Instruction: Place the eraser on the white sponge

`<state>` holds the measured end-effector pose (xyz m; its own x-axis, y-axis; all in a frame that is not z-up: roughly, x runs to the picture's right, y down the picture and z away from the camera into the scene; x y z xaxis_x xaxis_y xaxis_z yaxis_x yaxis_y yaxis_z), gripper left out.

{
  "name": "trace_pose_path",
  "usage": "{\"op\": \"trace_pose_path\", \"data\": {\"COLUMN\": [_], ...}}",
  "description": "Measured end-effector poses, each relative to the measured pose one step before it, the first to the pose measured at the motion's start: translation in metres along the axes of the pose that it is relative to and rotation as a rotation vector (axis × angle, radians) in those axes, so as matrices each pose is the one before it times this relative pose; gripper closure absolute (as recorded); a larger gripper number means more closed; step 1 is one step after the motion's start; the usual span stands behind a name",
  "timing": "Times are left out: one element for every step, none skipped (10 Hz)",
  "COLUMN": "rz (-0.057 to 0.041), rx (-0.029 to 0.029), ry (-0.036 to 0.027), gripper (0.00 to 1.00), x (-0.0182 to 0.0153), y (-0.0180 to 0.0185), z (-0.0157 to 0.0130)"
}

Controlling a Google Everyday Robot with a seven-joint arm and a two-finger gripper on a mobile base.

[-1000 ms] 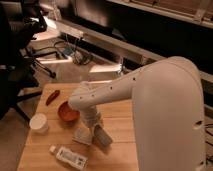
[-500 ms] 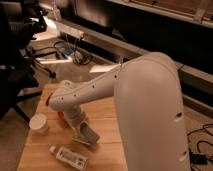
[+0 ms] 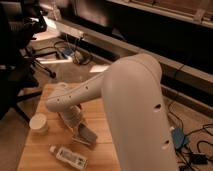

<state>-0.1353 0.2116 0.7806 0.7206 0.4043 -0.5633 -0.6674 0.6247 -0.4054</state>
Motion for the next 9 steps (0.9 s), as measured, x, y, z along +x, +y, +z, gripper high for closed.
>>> {"op": "trace_pose_path", "data": {"rz": [0.00831, 0.00402, 0.00266, -0.00059, -0.00652, -0.01125, -0.00679, -0.00257, 0.00477], "rx": [0.00265, -0.00107, -0.0041, -0.01098, -0.01076, -0.01033, -0.00538, 0.0029, 0.01431], "ry": [0.00314, 0.00016, 0.00008, -0.00143, 0.00226, 0.00057, 0.00082, -0.00079, -0.0013], "gripper": [0.33, 0.25, 0.21, 0.2, 0.2, 0.2, 0.2, 0.2, 0.2], "x": [-0.00081, -0.00112, -0.00114, -0.00247, -0.00215, -0.00255, -0.00152, -0.0012, -0.00158], "y": [-0.00159, 0.00043, 0.00144, 0.00533, 0.00711, 0.00774, 0.00487, 0.00176, -0.00071], "z": [0.00328, 0.00105, 0.00004, -0.00216, -0.00373, -0.0062, -0.0054, -0.00604, -0.00634]}}
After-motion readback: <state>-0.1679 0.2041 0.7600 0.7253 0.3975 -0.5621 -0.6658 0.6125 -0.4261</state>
